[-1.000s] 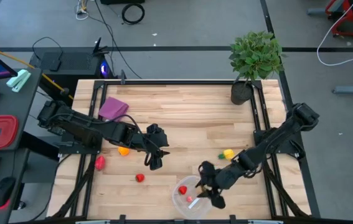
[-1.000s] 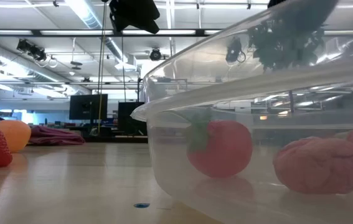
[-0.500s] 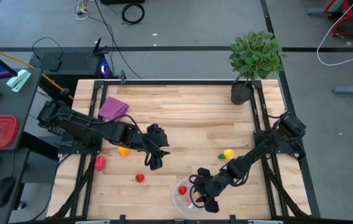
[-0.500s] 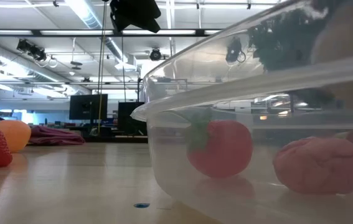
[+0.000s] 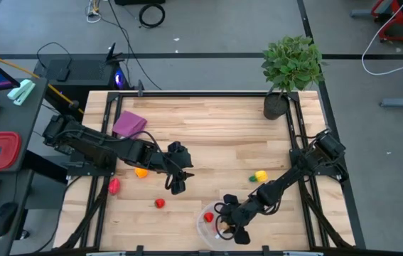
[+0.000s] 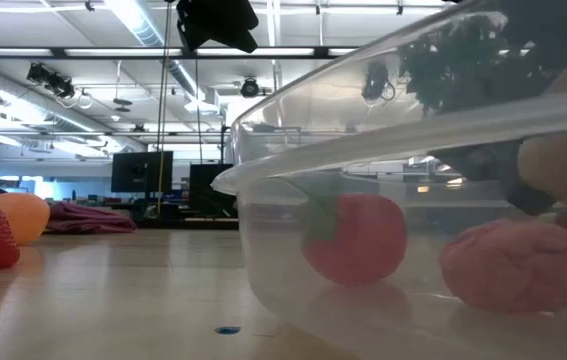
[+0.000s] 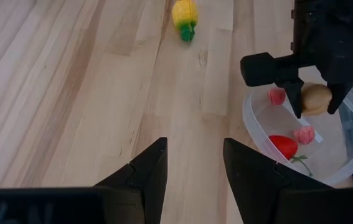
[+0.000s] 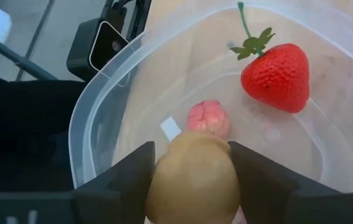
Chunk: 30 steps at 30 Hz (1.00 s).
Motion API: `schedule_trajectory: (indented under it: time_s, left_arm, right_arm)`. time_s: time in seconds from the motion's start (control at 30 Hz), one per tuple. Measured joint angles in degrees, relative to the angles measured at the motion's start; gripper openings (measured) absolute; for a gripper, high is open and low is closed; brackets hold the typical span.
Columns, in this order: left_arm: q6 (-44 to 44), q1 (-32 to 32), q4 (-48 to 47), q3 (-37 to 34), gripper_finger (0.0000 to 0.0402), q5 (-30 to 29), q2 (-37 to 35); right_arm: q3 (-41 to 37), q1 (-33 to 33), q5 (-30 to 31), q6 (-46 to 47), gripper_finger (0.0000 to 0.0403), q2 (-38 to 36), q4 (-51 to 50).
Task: Pick and placing Produce into tupperware
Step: Put the potato into the transparent bin, then put the pineapple into the transparent bin
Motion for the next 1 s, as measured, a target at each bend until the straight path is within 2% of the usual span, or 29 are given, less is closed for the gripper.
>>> schedule_trajectory:
  time_s: [0.3, 0.4, 0.53, 0.67, 0.8, 1.0]
  left_arm:
    - [0.0, 0.0, 0.0, 0.0, 0.0162, 0.0, 0.0]
    - [0.0, 0.0, 0.0, 0.0, 0.0162, 0.0, 0.0]
    - [0.0, 0.0, 0.0, 0.0, 0.0162, 0.0, 0.0]
    - [0.0, 0.0, 0.0, 0.0, 0.0162, 0.0, 0.0]
    - [0.0, 0.0, 0.0, -0.1, 0.0162, 0.0, 0.0]
    - [0.0, 0.0, 0.0, -0.1, 0.0162, 0.0, 0.0]
  right_arm:
    - [0.0, 0.0, 0.0, -0.7, 0.0234, 0.0, 0.0]
    - [0.0, -0.1, 2.0, 0.1, 0.0241, -0.6, 0.0]
    - [0.0, -0.7, 5.4, -0.7, 0.0241, -4.1, 0.0]
    - [0.0, -1.1, 5.5, -1.4, 0.0234, -10.1, -1.4]
    - [0.1, -0.8, 5.3, -0.8, 0.0225, -17.5, -11.7]
    - [0.1, 0.1, 7.1, 1.3, 0.0214, -26.1, -38.1]
